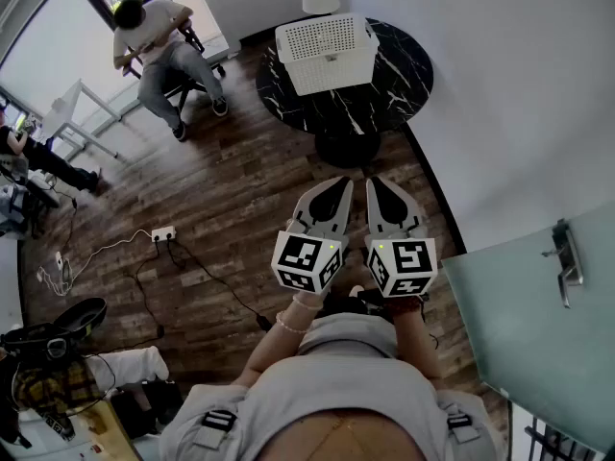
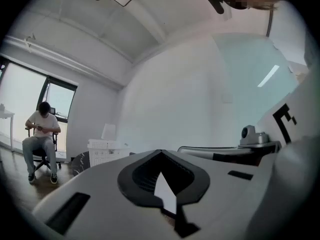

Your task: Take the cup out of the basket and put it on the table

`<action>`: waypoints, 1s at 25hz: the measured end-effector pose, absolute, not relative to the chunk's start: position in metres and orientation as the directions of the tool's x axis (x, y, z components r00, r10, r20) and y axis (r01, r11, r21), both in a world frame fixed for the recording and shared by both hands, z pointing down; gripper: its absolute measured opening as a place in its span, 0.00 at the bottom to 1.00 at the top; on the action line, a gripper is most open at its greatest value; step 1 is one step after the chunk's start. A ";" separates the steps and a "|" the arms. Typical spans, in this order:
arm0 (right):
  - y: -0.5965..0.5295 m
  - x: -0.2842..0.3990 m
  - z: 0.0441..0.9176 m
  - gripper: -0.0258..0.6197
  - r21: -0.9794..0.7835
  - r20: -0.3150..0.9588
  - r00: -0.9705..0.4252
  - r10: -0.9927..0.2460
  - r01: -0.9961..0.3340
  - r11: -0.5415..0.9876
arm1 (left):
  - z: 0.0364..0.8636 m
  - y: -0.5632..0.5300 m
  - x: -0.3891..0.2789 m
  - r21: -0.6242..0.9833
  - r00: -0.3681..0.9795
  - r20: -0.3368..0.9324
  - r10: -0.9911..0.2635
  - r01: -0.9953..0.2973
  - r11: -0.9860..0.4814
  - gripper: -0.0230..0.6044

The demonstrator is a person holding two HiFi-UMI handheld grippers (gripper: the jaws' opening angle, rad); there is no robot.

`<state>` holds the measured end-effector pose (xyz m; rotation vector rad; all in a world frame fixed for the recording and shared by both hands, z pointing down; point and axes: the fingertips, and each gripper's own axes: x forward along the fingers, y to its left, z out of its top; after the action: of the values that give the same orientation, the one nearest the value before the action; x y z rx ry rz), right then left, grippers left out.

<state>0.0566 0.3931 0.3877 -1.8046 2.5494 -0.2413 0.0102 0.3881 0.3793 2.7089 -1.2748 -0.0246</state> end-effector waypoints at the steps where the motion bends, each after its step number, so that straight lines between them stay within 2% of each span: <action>1: 0.393 0.057 0.387 0.06 -0.131 0.082 -0.337 -0.938 -0.936 0.326 | 0.379 0.388 0.010 0.140 0.639 0.048 -0.768 -0.766 -0.628 0.05; 25: 0.374 0.077 0.387 0.06 -0.144 0.052 -0.378 -0.924 -0.919 0.368 | 0.386 0.370 0.032 0.135 0.615 0.050 -0.787 -0.785 -0.605 0.05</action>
<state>0.0773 0.3741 0.3874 -1.7296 2.5671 -0.2308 0.0320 0.3696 0.3865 2.6921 -1.3182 -0.0217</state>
